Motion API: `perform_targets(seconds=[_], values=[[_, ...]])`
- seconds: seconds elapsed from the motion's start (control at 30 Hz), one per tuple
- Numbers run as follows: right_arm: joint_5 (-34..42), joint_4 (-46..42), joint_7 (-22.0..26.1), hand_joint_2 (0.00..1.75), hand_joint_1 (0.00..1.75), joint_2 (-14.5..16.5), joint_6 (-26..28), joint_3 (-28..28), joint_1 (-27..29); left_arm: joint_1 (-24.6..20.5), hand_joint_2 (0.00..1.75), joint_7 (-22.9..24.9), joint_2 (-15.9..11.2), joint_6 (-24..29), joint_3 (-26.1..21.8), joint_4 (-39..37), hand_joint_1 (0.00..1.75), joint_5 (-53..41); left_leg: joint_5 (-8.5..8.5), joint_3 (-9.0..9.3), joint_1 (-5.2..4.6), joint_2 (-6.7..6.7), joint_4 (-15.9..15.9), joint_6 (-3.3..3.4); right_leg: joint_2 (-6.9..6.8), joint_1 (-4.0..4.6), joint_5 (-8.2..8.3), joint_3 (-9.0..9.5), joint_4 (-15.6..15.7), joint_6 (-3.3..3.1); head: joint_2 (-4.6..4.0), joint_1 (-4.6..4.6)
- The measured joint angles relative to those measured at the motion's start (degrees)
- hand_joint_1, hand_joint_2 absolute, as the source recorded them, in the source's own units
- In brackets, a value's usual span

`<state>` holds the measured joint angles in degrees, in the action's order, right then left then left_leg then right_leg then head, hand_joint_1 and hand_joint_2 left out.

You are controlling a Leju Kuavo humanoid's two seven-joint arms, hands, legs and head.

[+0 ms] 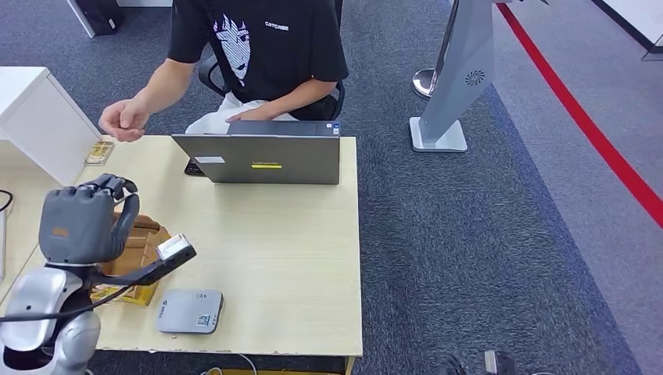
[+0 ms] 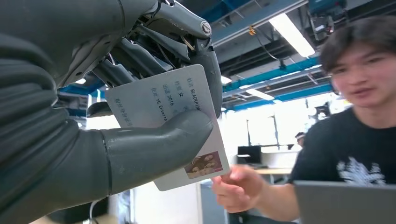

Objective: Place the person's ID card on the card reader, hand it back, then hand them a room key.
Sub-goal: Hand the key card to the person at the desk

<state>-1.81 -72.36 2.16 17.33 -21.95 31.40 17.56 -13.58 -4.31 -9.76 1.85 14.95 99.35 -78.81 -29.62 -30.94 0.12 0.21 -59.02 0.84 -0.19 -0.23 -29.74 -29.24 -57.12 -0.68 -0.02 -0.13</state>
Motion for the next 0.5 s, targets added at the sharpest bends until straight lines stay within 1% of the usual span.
perform_targets(seconds=[0.13, 0.23, 0.33, 0.47, 0.5], values=[[-2.2, 1.9, 0.6, 1.75, 0.00, 0.0, -1.0, 0.7, -0.4, -5.5, 1.75, 0.7, -1.5, -1.6, -0.2, -4.5, 1.75, -0.7, 0.04, -0.02, 0.00, -0.02, 0.0, 0.01, -0.01, 0.00, 0.00, -0.02, -0.1, 0.00, 0.00, -0.02], [-2.9, 2.9, 0.8, 1.75, 0.00, 0.0, -1.5, 1.2, -0.5, -8.1, 1.75, 1.0, -2.2, -2.0, -0.2, -7.0, 1.75, -0.8, 0.04, -0.03, -0.01, -0.01, 0.0, 0.01, 0.00, 0.00, 0.00, -0.02, -0.1, 0.00, 0.00, -0.02], [-2.9, 3.6, 1.0, 1.75, 0.00, 0.0, -1.7, 1.4, -0.6, -9.3, 1.75, 1.1, -2.4, -2.0, -0.2, -8.2, 1.75, -0.8, 0.04, -0.04, -0.01, -0.01, 0.0, 0.01, 0.00, 0.00, 0.00, -0.03, -0.1, 0.00, 0.00, -0.02], [-2.7, 4.0, 1.0, 1.75, 0.00, 0.0, -1.7, 1.5, -0.6, -9.5, 1.75, 1.4, -2.5, -1.8, -0.2, -8.6, 1.75, -1.0, 0.03, -0.06, -0.02, -0.01, 0.0, 0.01, 0.01, 0.00, 0.00, -0.04, -0.1, 0.00, 0.00, -0.01], [-2.6, 4.1, 1.0, 1.75, 0.44, 0.0, -1.7, 1.5, -0.6, -9.5, 1.75, 1.5, -2.6, -1.8, -0.2, -8.7, 1.75, -1.1, 0.03, -0.06, -0.02, -0.01, 0.0, 0.01, 0.01, -0.01, 0.00, -0.05, -0.1, 0.00, 0.00, -0.02]])
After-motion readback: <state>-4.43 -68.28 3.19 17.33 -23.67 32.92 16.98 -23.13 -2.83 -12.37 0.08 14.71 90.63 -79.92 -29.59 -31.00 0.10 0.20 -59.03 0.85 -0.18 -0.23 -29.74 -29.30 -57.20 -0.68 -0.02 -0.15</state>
